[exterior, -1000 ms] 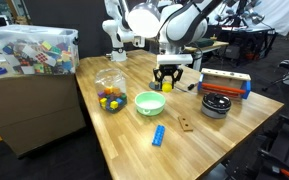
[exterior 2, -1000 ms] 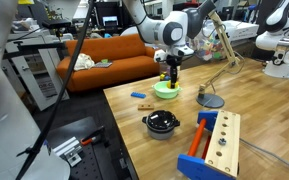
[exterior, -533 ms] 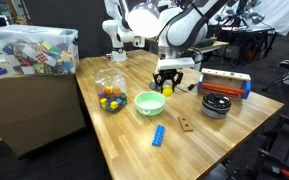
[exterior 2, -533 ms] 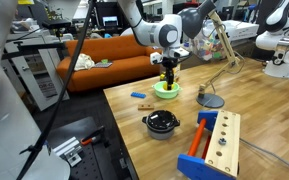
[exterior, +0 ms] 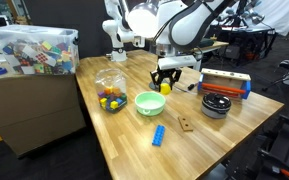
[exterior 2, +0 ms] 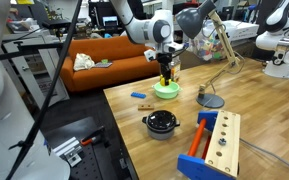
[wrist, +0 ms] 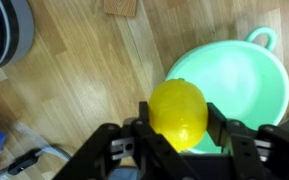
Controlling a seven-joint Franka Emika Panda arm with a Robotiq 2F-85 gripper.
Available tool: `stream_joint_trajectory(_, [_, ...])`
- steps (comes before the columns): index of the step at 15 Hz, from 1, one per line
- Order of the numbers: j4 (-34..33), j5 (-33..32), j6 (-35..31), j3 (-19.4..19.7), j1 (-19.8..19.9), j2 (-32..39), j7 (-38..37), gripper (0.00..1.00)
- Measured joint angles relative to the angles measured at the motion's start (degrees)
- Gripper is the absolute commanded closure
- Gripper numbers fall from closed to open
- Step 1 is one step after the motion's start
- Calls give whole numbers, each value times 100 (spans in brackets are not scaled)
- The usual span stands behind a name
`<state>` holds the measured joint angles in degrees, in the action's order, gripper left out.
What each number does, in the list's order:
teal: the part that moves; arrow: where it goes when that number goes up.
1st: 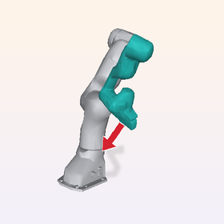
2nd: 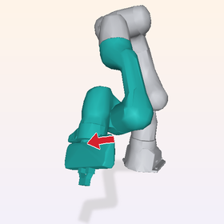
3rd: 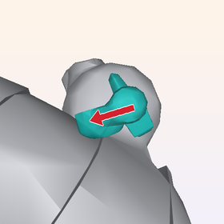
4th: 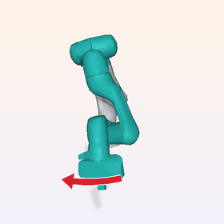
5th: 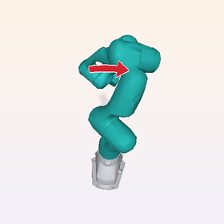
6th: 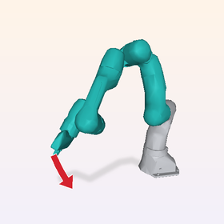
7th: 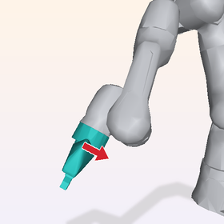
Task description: Put the lemon inside the green pot
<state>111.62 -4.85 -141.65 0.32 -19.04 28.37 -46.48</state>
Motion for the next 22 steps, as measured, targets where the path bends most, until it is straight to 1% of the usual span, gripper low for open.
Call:
stream_joint_trajectory(3, [40,-4,11,-87,-32,-97,93,68])
stream_joint_trajectory(8, [-133,-14,61,-160,-42,-55,383,68])
stream_joint_trajectory(14, [-737,-15,371,-196,-129,408,719,68])
stream_joint_trajectory(22, [-1450,-15,886,-147,-162,997,828,68])
